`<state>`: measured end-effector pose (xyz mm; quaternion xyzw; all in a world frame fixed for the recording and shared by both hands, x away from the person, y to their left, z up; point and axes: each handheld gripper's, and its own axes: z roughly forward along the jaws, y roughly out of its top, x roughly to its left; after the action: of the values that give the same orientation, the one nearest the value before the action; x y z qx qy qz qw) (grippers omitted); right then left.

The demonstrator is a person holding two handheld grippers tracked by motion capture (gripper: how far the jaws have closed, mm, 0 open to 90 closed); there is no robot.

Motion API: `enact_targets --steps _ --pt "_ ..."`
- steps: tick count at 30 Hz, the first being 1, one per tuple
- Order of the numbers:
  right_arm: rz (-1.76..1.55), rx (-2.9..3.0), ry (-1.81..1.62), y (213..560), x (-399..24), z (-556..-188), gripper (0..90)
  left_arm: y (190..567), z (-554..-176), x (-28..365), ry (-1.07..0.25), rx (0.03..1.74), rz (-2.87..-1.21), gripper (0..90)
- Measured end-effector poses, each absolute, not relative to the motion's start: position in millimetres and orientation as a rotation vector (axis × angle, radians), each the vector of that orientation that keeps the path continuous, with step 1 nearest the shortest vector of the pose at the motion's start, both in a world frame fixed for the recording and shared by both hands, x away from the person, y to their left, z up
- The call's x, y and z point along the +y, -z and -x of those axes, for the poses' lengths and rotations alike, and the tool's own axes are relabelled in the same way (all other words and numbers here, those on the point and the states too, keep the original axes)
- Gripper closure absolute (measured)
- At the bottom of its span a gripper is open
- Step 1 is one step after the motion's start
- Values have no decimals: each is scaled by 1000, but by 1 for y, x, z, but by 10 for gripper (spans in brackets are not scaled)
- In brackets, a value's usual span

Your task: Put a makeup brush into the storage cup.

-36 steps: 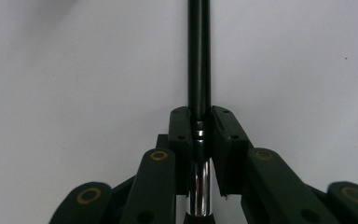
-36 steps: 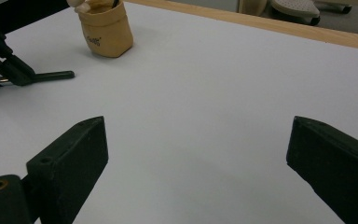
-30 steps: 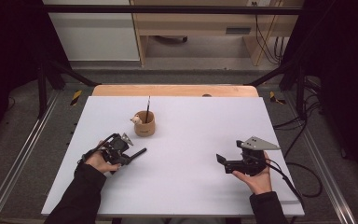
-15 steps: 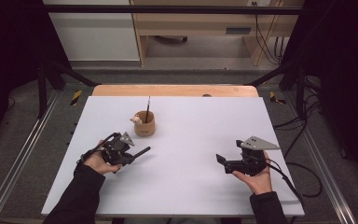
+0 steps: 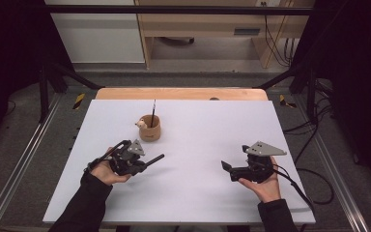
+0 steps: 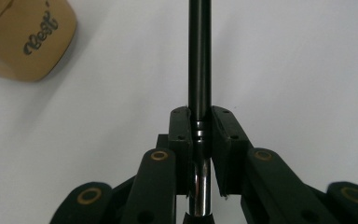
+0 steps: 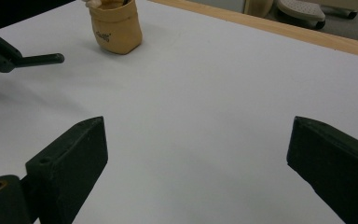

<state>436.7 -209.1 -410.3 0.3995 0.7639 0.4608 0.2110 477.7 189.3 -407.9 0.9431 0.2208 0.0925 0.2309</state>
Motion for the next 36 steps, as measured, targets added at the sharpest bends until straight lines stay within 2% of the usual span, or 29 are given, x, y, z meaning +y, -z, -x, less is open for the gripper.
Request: enact_targets --steps 36 --pt "-925 2211 -1195 387 -173 -434 64 392 -474 156 -211 433 -2593 786"
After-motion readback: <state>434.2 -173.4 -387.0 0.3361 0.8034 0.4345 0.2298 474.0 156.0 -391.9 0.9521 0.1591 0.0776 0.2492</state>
